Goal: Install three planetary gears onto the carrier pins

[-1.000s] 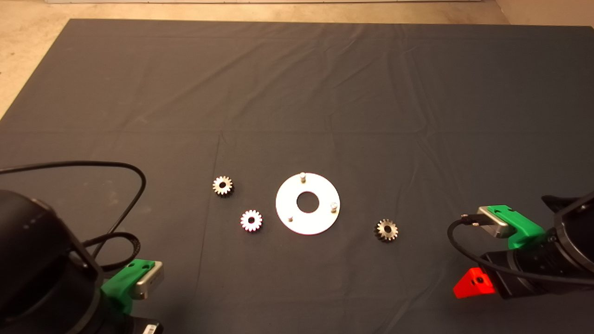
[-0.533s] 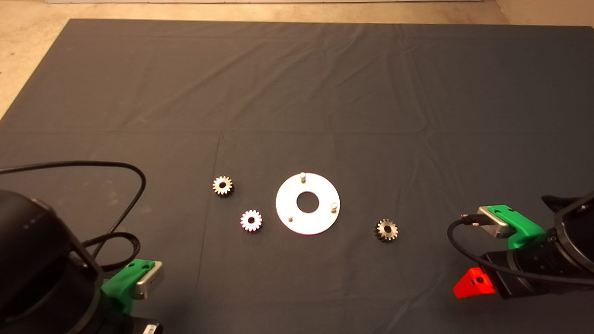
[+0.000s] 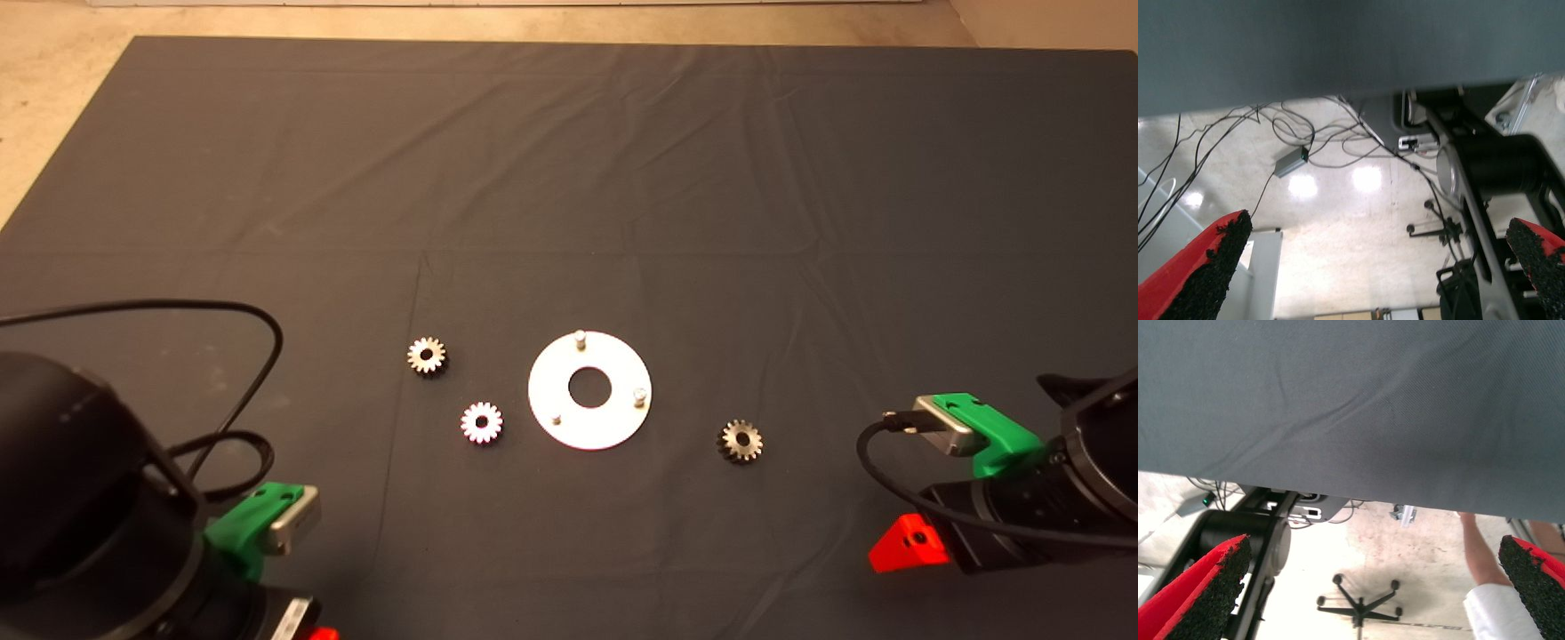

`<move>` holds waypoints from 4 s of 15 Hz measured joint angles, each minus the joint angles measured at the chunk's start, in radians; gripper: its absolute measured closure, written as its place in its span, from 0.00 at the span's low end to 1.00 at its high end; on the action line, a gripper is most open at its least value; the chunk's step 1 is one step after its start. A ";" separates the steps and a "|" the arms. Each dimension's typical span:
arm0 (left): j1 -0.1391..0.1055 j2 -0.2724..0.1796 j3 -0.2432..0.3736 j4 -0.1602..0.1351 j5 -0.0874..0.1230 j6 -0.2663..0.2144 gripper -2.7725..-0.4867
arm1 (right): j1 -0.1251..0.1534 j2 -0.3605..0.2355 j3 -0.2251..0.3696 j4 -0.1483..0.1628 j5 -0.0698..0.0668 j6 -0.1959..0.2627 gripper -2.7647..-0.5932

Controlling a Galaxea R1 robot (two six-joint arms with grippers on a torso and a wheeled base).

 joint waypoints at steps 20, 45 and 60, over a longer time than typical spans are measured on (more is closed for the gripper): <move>0.000 0.247 -0.490 0.150 -0.001 0.230 0.00 | 0.000 0.080 0.000 0.000 0.000 -0.043 0.00; 0.000 0.370 -0.866 0.159 -0.071 0.482 0.02 | 0.000 0.091 0.000 0.000 0.000 -0.043 0.00; 0.001 0.366 -0.910 0.162 -0.095 0.522 0.24 | 0.000 0.091 0.000 0.000 0.000 -0.043 0.00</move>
